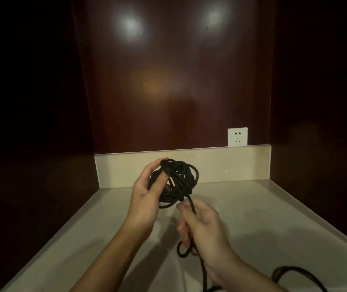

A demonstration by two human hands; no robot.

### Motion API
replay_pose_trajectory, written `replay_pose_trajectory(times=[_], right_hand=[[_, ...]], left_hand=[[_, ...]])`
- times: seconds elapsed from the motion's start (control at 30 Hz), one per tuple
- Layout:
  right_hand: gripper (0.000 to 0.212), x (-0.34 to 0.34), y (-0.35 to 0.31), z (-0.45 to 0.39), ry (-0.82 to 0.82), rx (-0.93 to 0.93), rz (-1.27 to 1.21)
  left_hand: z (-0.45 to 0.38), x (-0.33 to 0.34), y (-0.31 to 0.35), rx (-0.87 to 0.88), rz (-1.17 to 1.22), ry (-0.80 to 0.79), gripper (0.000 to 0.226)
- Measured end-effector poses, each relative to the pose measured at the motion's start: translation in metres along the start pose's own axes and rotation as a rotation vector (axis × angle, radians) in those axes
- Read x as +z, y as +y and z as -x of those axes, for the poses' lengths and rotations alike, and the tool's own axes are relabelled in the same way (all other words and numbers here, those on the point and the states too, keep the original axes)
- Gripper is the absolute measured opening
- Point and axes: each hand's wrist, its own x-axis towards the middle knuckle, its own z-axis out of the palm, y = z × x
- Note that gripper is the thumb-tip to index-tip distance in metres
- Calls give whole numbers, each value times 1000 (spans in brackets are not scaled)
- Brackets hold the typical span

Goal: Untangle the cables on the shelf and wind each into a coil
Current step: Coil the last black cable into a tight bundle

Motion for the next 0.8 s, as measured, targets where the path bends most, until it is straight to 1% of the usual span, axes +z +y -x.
replay_pose_trajectory(times=[0.03, 0.07, 0.1, 0.13, 0.2, 0.3, 0.33, 0.37, 0.43, 0.5, 0.53, 0.57, 0.63, 0.67, 0.73, 0.77, 0.8], right_hand=[[7, 2, 1, 1, 17, 96, -164], [8, 5, 3, 2, 0, 167, -261], [9, 6, 3, 4, -57, 211, -264], [11, 5, 3, 4, -129, 244, -205], [16, -5, 5, 2, -260, 249, 32], [8, -26, 5, -5, -427, 226, 359], [5, -30, 3, -6, -470, 238, 417], [5, -34, 4, -7, -483, 270, 428], [9, -39, 4, -7, -413, 386, 303], [10, -45, 0, -1, -397, 429, 213], [10, -48, -1, 2, -430, 405, 252], [11, -52, -1, 5, -454, 346, 343], [12, -62, 3, 5, -449, 124, 704], [13, -69, 6, 1, -426, -33, 891], [10, -80, 5, -5, -377, -362, 1184], [12, -84, 0, -8, -369, -494, 1293], [19, -86, -8, -10, -388, -571, 1395]], left_hand=[[-2, 0, -5, 24, -34, 68, 26], [-4, 1, -8, 43, -42, 128, 26], [-5, 2, -10, 67, -49, 174, 27], [-6, 3, -12, 109, -83, 203, 29], [-6, 3, -16, 243, -240, 189, 32], [-2, 8, -16, 452, -495, 147, 30], [-2, 10, -15, 542, -604, 138, 31], [-2, 12, -13, 638, -729, 119, 33], [-5, 13, -10, 806, -973, 102, 37], [-11, 13, -7, 924, -1148, 84, 37], [-12, 13, -7, 950, -1196, 60, 37], [-11, 13, -8, 946, -1227, 35, 38], [-9, 16, -9, 876, -1334, -44, 41], [-8, 19, -7, 802, -1441, -90, 39], [-10, 18, -1, 613, -1618, -179, 31], [-10, 16, 5, 539, -1659, -239, 30], [-9, 14, 10, 474, -1682, -325, 28]])
